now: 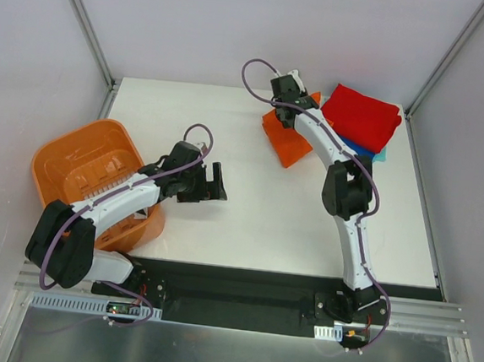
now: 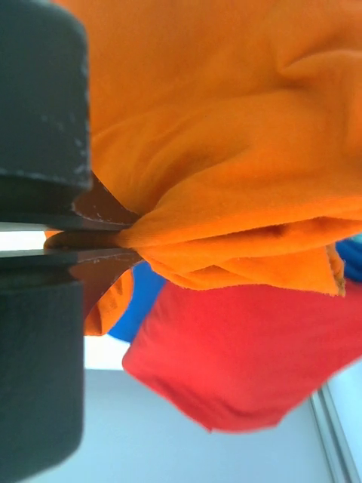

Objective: Fold and stack the t-shirts
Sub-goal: Neatly place the folded tshirt to the corner

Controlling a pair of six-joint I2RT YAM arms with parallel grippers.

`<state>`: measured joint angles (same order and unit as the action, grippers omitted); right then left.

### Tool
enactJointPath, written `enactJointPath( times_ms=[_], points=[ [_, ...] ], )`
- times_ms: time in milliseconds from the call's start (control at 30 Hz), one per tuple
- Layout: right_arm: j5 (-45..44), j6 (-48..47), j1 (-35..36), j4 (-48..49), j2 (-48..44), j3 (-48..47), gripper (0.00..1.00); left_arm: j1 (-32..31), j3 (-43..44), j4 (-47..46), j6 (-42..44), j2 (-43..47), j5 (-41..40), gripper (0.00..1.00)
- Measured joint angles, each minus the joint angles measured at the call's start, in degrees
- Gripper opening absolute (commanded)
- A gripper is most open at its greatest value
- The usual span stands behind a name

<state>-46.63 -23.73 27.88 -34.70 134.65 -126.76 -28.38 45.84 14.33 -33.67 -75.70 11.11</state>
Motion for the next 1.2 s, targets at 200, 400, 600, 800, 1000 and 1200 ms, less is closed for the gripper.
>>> enactJointPath(
  times_ms=[200,400,600,800,1000,1200],
  points=[
    [-3.3,-1.0,-1.2,3.3,0.0,-0.6,0.01,0.0,0.3,0.5,0.1,0.0,-1.1,0.99],
    [-6.6,-4.0,-1.8,8.0,0.0,-2.4,0.01,0.7,1.0,1.2,0.3,0.0,-1.5,0.99],
    [-9.1,-6.3,-1.8,13.6,-0.2,-3.3,0.01,1.1,2.2,1.7,0.5,0.0,-2.1,0.99],
    [-9.2,-3.7,-2.5,16.7,-0.2,-5.5,0.01,1.5,2.6,2.1,0.7,0.0,-2.4,0.99],
    [-7.8,4.7,-4.6,17.4,-1.6,-6.2,0.01,2.3,2.7,2.3,0.7,0.0,-2.5,0.99],
    [-7.2,13.4,-7.7,17.3,-2.8,-8.3,0.0,2.6,3.4,2.5,0.9,0.0,-2.5,0.99]
  ],
)
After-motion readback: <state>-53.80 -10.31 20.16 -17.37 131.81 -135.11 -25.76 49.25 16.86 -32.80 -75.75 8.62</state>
